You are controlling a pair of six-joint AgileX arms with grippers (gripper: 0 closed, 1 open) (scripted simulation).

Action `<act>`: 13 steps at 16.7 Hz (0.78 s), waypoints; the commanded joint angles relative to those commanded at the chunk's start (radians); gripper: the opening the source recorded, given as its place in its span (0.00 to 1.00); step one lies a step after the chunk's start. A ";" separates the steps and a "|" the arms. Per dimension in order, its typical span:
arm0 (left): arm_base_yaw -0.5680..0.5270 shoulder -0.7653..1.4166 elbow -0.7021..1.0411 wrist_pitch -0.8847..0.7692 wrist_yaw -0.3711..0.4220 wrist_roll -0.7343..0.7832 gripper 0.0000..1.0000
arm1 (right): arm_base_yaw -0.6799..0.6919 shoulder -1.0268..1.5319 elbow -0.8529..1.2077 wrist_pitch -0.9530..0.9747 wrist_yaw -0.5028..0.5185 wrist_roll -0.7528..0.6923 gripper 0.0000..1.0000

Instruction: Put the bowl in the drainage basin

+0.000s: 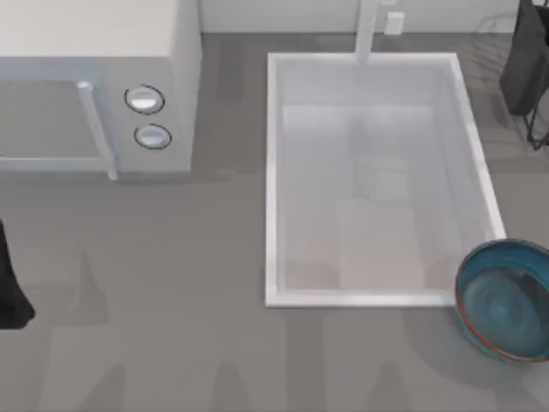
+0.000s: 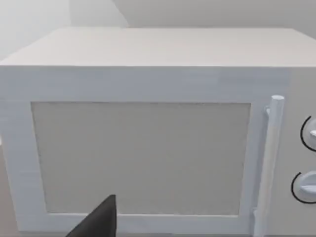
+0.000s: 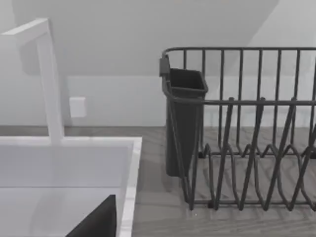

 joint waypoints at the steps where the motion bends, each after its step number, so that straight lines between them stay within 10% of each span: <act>1: 0.000 0.000 0.000 0.000 0.000 0.000 1.00 | 0.000 0.000 0.000 0.000 0.000 0.000 1.00; 13: 0.000 0.000 0.000 0.000 0.000 0.000 1.00 | 0.025 0.678 0.502 -0.531 0.002 0.033 1.00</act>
